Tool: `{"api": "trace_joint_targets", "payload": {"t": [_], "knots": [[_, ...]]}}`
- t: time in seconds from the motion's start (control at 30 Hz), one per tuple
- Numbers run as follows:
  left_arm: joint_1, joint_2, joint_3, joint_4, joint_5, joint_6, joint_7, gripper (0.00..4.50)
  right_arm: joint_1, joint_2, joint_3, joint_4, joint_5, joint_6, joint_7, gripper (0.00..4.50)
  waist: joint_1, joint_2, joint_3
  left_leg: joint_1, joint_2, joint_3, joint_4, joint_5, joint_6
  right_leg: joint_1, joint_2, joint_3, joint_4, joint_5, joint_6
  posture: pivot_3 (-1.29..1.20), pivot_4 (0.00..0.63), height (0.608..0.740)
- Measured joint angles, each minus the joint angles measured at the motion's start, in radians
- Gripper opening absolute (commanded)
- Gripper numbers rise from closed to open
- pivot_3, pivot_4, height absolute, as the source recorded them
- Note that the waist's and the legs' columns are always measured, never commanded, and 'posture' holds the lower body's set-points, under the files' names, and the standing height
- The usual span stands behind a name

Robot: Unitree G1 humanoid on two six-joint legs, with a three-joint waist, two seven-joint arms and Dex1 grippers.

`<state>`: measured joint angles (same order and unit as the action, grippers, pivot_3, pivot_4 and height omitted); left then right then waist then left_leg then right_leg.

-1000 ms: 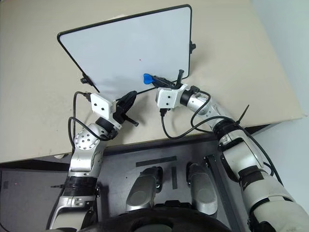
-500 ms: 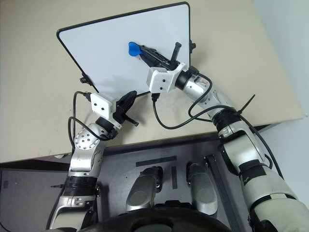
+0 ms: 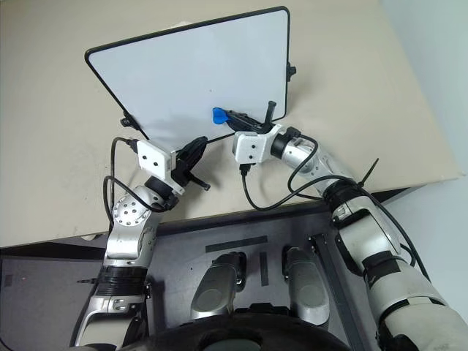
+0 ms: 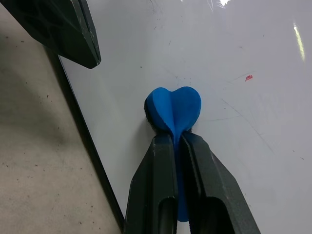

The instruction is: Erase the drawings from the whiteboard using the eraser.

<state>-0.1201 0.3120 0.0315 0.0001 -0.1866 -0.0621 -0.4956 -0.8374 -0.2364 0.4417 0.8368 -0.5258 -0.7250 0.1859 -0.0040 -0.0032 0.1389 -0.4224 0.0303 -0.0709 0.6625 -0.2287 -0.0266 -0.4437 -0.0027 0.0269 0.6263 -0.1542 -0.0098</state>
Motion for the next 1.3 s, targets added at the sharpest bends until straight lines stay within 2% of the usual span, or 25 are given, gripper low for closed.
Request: {"api": "trace_joint_targets", "payload": {"t": [0.4,0.63,0.77,0.9,1.07,1.3], "knots": [[-0.006,0.0,-0.004,0.002,0.0,0.0,0.0,0.0,-0.085,0.009,-0.024,-0.065,0.012,0.021,-0.034,0.09,-0.002,0.0,0.0,0.001,0.0,0.0,0.0,0.0,0.0,-0.001,0.0,0.0,0.001,0.002,-0.002,0.0,0.15,0.74],[-0.006,0.0,-0.004,0.002,0.0,0.0,0.0,0.0,-0.081,0.017,-0.027,-0.076,0.012,0.029,-0.032,0.09,-0.003,0.0,0.0,0.001,0.0,0.0,0.0,0.001,0.001,-0.001,0.0,0.0,0.001,0.002,-0.001,0.0,0.15,0.74],[-0.006,0.0,-0.004,0.002,0.0,-0.001,0.0,0.0,-0.025,0.012,-0.023,-0.092,0.012,0.036,0.002,0.09,-0.001,0.0,0.0,0.001,0.0,0.0,0.0,0.001,0.001,0.0,0.0,0.0,0.0,0.002,-0.001,0.0,0.15,0.74],[0.002,0.004,-0.001,0.002,-0.001,-0.002,0.0,0.0,0.089,-0.041,-0.021,-0.145,0.025,0.066,0.079,0.09,0.007,0.0,0.0,0.0,0.0,0.0,0.001,0.001,0.001,0.0,0.0,0.0,0.0,0.001,0.0,0.0,0.15,0.74],[0.026,0.008,0.004,-0.001,-0.006,-0.001,-0.002,0.0,0.228,-0.129,-0.054,-0.334,0.154,0.163,0.24,0.09,0.008,0.0,0.0,-0.001,0.0,0.001,0.001,0.0,0.001,0.0,0.0,0.0,-0.002,0.0,0.002,0.0,0.15,0.74],[0.044,0.032,0.016,-0.008,-0.016,0.006,-0.019,0.0,0.436,-0.253,-0.124,-0.71,0.439,0.546,0.544,0.09,0.008,-0.001,0.0,-0.001,0.0,0.001,0.001,0.001,0.001,0.002,0.001,0.0,-0.001,-0.003,0.003,0.0,0.15,0.74]]}}
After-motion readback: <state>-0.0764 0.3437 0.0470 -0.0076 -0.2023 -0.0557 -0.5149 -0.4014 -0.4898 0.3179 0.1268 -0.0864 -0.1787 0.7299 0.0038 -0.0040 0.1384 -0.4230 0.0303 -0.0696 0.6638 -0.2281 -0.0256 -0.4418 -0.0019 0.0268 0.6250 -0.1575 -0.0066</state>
